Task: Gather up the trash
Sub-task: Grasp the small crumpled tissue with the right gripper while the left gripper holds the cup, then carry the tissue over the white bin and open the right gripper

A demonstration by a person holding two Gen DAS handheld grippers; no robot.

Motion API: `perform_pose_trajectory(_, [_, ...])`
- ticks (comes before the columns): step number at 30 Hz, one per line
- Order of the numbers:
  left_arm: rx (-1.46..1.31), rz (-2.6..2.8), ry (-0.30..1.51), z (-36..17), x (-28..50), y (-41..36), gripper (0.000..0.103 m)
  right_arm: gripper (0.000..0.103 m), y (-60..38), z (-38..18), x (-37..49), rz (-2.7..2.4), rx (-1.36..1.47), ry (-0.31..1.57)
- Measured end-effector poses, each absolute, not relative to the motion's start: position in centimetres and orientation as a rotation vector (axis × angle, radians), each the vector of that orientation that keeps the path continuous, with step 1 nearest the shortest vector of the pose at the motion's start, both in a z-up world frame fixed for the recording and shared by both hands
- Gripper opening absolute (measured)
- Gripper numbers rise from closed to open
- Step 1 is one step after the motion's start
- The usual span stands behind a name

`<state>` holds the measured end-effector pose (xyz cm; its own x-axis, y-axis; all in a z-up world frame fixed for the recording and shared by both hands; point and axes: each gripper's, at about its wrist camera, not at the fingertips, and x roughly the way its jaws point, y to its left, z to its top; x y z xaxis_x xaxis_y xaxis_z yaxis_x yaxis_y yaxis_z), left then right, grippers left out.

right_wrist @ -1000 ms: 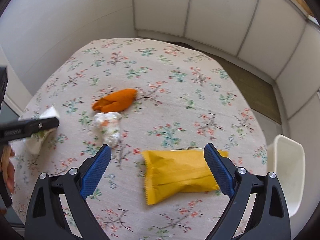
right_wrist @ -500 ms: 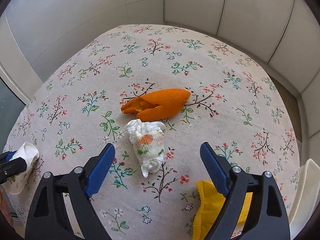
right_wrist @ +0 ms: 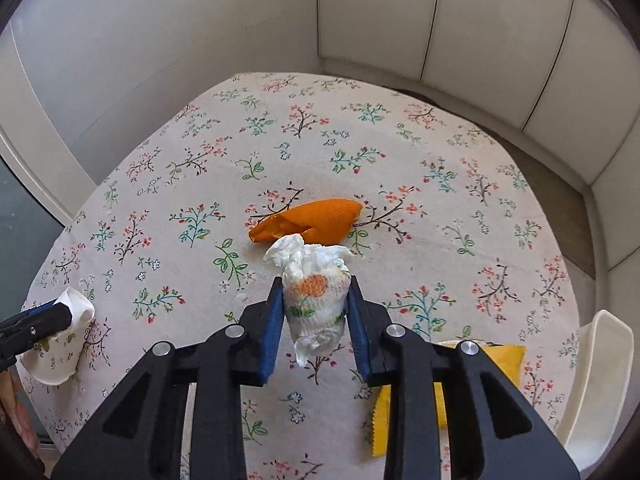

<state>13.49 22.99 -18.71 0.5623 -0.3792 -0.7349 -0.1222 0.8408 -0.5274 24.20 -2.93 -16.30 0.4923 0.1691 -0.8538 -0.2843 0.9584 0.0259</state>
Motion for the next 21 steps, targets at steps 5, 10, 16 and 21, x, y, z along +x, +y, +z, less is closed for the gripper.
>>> perform_pose_trajectory(5, [-0.574,-0.163,0.951,-17.0,13.2,22.5,0.055,0.030,-5.3,-12.8,21.9,0.242,-0.091,0.970])
perform_pose_trajectory(10, [-0.588,-0.173,0.941,-15.7,12.7,21.7,0.054,0.030,-7.6,-9.8,18.6,0.206,-0.073,0.921])
perform_pose_trajectory(16, [-0.588,-0.188,0.916,-13.9,12.4,20.1,0.054,0.030,-10.6,-7.3,15.4,0.157,-0.036,0.874])
perform_pose_trajectory(21, [-0.565,-0.211,0.890,-12.2,12.4,18.3,0.054,0.030,-13.6,-6.0,13.4,0.101,-0.008,0.821])
